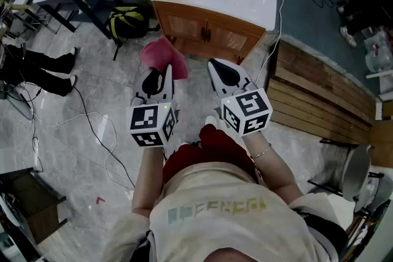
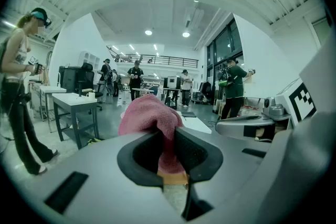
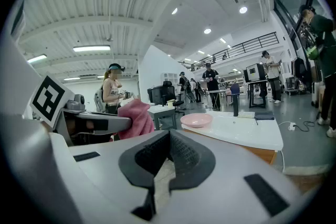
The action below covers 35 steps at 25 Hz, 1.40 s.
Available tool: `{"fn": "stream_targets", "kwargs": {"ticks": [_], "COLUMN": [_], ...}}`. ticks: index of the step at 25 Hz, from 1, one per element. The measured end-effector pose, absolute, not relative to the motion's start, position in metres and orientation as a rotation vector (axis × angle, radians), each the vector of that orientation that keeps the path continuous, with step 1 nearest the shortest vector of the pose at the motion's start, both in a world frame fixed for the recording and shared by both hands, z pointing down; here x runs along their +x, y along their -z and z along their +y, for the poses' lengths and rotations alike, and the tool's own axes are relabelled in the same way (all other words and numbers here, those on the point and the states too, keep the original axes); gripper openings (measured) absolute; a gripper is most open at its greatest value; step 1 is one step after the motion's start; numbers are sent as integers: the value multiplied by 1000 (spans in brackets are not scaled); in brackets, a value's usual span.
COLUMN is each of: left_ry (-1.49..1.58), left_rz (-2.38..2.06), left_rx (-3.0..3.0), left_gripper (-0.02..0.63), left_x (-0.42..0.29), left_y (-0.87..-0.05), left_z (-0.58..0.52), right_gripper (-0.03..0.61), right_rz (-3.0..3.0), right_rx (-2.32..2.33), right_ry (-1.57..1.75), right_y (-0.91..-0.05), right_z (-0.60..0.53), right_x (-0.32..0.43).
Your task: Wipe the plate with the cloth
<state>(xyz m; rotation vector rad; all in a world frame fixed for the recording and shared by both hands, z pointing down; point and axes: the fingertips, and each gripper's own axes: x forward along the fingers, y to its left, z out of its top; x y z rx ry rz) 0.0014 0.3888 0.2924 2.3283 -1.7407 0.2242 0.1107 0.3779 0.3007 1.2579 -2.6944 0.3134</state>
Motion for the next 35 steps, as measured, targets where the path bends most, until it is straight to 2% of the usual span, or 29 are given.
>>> {"fn": "stream_targets", "kwargs": {"ticks": [18,35], "left_ry": [-211,-264], "left_rz": [-1876,-1864], "left_rx": [2231,2194], "left_gripper": [67,68], "left_x": [35,9], "left_y": [-289,-311], "left_z": [285,171], "right_gripper": [38,38], "right_rz": [-2714,-2667], "right_rx": [1154,1161], "right_ry": [-400,-478], "right_y": [-312,-340], "right_z": [264,164], "right_x": [156,146]}}
